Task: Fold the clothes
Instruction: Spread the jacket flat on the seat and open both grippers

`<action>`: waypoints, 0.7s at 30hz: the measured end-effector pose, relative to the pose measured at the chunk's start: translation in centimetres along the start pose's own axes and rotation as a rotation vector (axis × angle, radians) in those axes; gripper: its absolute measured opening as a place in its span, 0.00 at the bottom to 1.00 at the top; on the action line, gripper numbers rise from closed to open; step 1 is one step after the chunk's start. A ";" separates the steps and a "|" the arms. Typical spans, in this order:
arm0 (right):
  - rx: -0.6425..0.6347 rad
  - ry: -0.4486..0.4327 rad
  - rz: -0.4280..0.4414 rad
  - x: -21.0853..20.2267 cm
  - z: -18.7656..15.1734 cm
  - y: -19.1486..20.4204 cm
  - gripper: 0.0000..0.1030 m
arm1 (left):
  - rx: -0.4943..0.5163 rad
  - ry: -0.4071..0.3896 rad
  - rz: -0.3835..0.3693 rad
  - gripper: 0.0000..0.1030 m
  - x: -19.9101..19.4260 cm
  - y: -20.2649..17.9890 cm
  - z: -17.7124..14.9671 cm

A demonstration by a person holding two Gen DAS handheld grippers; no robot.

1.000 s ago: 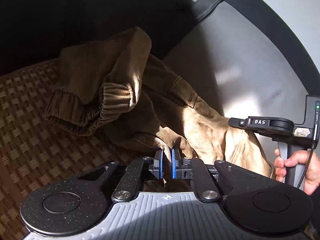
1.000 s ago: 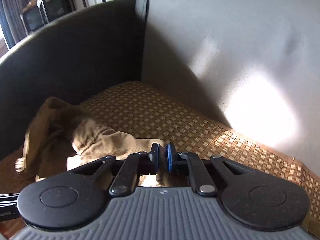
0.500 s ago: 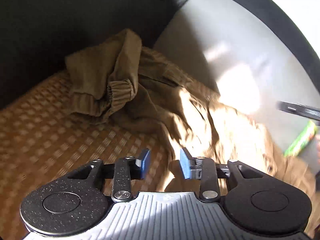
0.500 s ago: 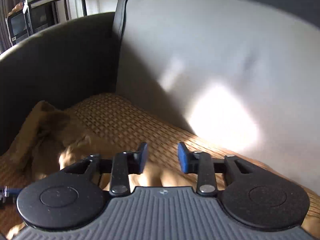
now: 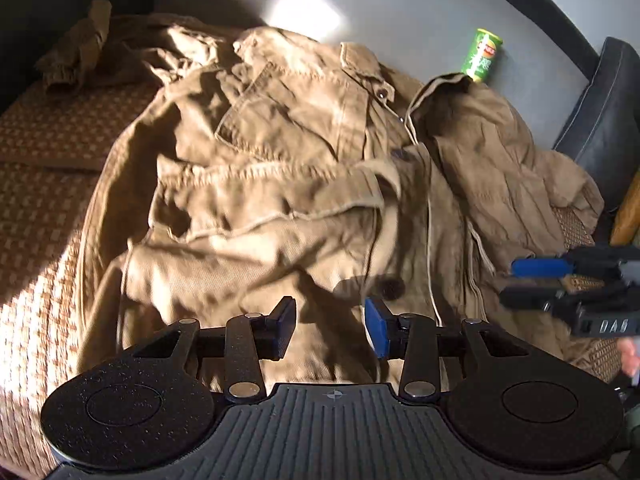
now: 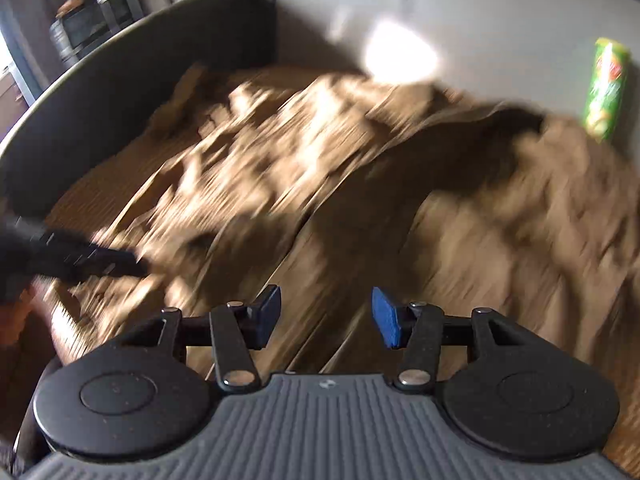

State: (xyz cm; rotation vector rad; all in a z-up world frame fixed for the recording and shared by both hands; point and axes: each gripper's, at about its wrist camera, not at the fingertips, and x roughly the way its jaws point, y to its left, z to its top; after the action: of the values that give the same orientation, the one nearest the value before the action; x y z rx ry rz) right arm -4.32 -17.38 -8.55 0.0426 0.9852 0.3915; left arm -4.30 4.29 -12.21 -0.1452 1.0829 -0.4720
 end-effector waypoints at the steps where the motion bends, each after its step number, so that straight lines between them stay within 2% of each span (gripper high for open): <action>1: -0.005 0.023 0.015 0.1 -1.7 1.2 0.55 | -0.014 0.011 -0.005 0.54 -0.3 -0.1 -0.9; 4: -0.028 0.051 0.009 -0.5 -5.6 3.6 0.54 | -0.016 -0.002 0.017 0.57 -0.7 -0.9 -2.1; 6: -0.063 0.018 -0.048 -2.4 -7.5 4.1 0.54 | -0.012 -0.013 0.038 0.60 -1.1 -1.4 -2.6; 9: -0.212 0.017 -0.138 -4.7 -9.5 4.9 0.57 | -0.034 -0.021 0.002 0.61 -1.1 -1.9 -2.5; 14: -0.430 0.105 -0.106 -4.8 -11.2 7.9 0.55 | 0.017 0.001 -0.031 0.61 -1.1 -2.7 -3.1; 17: -0.593 0.129 -0.137 -3.6 -11.7 9.6 0.52 | 0.061 0.017 -0.049 0.62 -1.2 -3.3 -3.6; 19: -0.645 0.168 -0.158 -2.8 -11.9 9.7 0.43 | 0.089 0.028 -0.062 0.64 -1.2 -3.6 -3.9; 21: -0.690 0.198 -0.178 -2.6 -12.4 9.6 0.41 | 0.118 0.038 -0.074 0.64 -1.2 -3.9 -4.2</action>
State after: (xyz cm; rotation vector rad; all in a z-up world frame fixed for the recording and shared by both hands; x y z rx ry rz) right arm -18.65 -11.07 -11.36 -0.7143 0.9941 0.5602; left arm -9.62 1.80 -11.85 -0.0725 1.0869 -0.6062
